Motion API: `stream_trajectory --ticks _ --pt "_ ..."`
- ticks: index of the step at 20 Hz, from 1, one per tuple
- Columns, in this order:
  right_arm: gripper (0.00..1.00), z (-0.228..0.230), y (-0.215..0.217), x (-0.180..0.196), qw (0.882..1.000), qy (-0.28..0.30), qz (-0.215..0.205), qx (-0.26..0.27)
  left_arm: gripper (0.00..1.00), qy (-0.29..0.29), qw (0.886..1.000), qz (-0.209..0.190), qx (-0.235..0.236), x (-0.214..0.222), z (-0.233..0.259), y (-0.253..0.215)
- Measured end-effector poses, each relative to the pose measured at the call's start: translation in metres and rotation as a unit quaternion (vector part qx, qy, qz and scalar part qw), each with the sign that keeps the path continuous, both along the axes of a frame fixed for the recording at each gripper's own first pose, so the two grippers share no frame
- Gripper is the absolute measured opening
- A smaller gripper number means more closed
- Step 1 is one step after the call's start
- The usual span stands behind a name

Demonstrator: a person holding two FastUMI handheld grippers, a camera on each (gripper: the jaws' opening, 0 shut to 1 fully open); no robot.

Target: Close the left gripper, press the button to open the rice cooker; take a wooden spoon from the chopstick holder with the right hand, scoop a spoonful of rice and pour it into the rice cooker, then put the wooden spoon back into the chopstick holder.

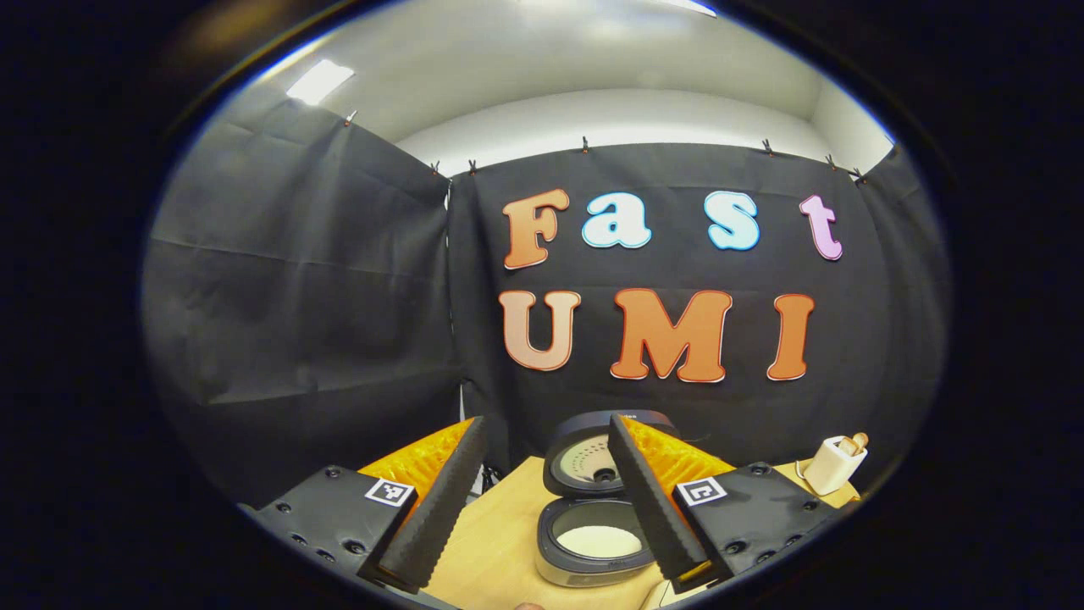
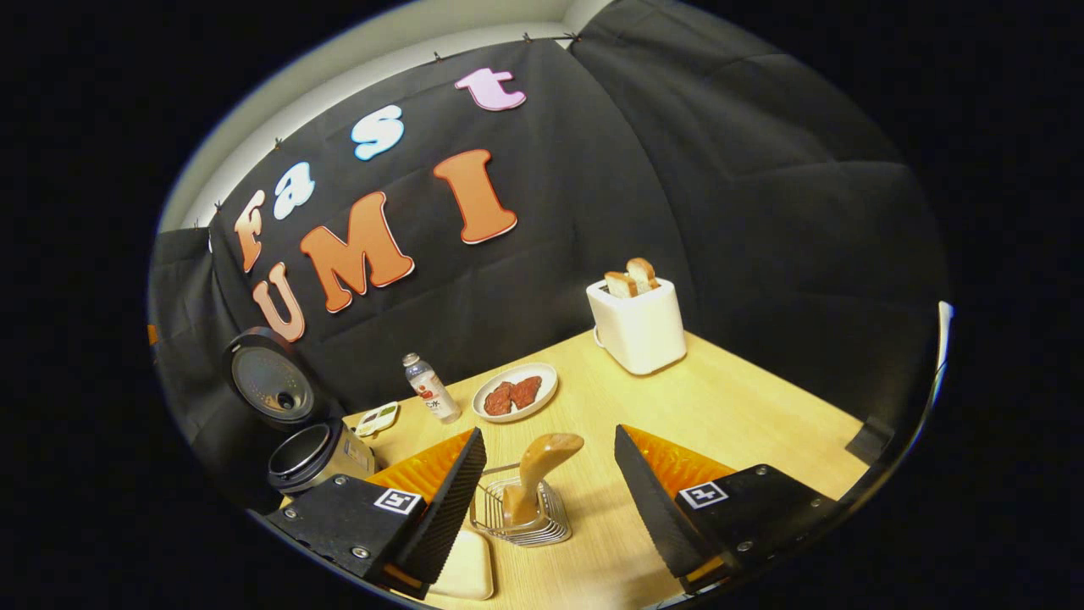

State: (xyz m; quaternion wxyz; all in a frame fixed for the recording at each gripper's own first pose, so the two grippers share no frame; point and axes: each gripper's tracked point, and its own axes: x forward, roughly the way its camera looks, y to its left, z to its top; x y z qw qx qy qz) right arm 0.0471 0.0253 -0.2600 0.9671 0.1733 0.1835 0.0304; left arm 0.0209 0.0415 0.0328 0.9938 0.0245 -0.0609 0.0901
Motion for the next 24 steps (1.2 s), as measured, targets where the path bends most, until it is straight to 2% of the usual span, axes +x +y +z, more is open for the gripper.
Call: stream_trajectory --ticks 2,4,5,6,7,10,11,15,16,17,20,24 --pt "0.93 -0.014 0.004 0.005 1.0 0.019 0.004 0.021 0.99 -0.01 1.0 0.017 0.019 -0.007 0.005 0.006" --pt "0.87 -0.019 0.011 0.01 0.998 0.03 0.01 0.048 0.99 -0.015 0.999 0.029 0.031 -0.008 0.007 0.006" --pt "0.81 -0.022 0.013 0.013 0.998 0.035 0.009 0.06 0.94 -0.015 0.999 0.031 0.031 -0.008 0.006 0.006" --pt "0.78 -0.026 0.016 0.015 0.997 0.041 0.009 0.07 0.94 -0.016 0.999 0.031 0.029 -0.008 0.007 0.005" --pt "0.7 -0.029 0.021 0.018 0.996 0.048 0.014 0.077 0.94 -0.014 0.999 0.033 0.029 -0.009 0.005 0.006" --pt "0.62 -0.035 0.026 0.024 0.994 0.058 0.021 0.085 0.94 0.0 0.999 0.022 0.044 -0.007 0.0 0.0" --pt "0.54 -0.035 0.024 0.025 0.994 0.061 0.021 0.091 0.94 0.001 0.999 0.018 0.05 -0.004 -0.003 -0.008" --pt "0.35 -0.032 0.027 0.025 0.99 0.073 0.031 0.116 0.94 -0.002 0.998 0.006 0.062 0.009 -0.003 -0.023" --pt "0.23 -0.033 0.028 0.029 0.989 0.074 0.035 0.123 0.94 -0.001 0.998 0.003 0.061 0.011 -0.004 -0.026" --pt "0.28 -0.031 0.028 0.024 0.987 0.086 0.031 0.134 1.0 0.002 0.998 0.001 0.057 0.013 -0.005 -0.028" --pt "0.22 -0.034 0.029 0.031 0.982 0.104 0.027 0.154 1.0 0.01 0.999 0.001 0.035 0.02 -0.012 -0.027" --pt "0.15 -0.029 0.04 0.034 0.989 0.091 0.052 0.106 1.0 0.018 1.0 0.0 0.013 0.023 -0.021 -0.021"
